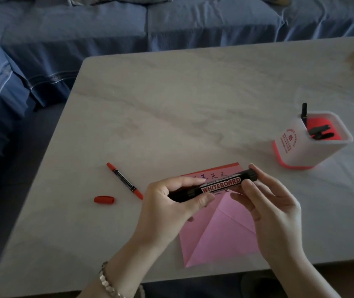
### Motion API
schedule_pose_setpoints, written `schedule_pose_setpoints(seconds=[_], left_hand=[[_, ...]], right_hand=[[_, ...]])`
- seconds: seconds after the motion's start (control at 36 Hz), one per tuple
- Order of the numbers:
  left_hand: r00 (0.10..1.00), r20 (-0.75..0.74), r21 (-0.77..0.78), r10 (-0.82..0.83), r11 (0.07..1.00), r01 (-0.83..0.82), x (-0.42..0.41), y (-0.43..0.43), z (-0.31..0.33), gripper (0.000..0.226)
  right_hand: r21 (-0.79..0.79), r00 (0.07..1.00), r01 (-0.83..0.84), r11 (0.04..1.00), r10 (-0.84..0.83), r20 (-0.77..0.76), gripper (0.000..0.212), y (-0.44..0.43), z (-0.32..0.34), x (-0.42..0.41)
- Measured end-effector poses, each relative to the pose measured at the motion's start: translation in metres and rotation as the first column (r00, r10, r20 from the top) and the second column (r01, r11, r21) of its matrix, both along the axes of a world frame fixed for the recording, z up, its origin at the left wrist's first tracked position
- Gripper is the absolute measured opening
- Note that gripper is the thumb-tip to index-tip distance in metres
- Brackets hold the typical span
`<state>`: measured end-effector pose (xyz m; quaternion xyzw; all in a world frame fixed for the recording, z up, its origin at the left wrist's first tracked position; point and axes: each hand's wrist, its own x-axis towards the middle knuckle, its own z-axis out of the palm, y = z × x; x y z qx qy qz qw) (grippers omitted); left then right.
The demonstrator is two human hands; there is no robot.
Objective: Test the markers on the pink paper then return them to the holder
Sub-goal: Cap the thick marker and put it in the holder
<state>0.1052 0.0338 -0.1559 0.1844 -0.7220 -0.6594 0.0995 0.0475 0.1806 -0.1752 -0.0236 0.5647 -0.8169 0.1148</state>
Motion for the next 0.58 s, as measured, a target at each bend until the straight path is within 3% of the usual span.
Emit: schedule_pose_setpoints(seconds=[0.33, 0.53, 0.58], left_hand=[[0.991, -0.083, 0.025, 0.104, 0.994, -0.102, 0.006, 0.004, -0.011, 0.017], [1.000, 0.020, -0.024, -0.008, 1.000, 0.009, -0.008, 0.002, -0.020, 0.015], [0.995, 0.077, -0.101, -0.070, 0.992, 0.078, -0.019, 0.004, -0.025, 0.012]], right_hand=[[-0.041, 1.000, -0.007, 0.999, 0.007, 0.011, 0.055, 0.000, -0.005, 0.002], [0.024, 0.991, -0.054, 0.998, 0.051, 0.123, 0.064, 0.004, -0.010, -0.006], [0.122, 0.986, -0.054, 0.991, 0.033, 0.162, 0.044, 0.008, -0.011, -0.014]])
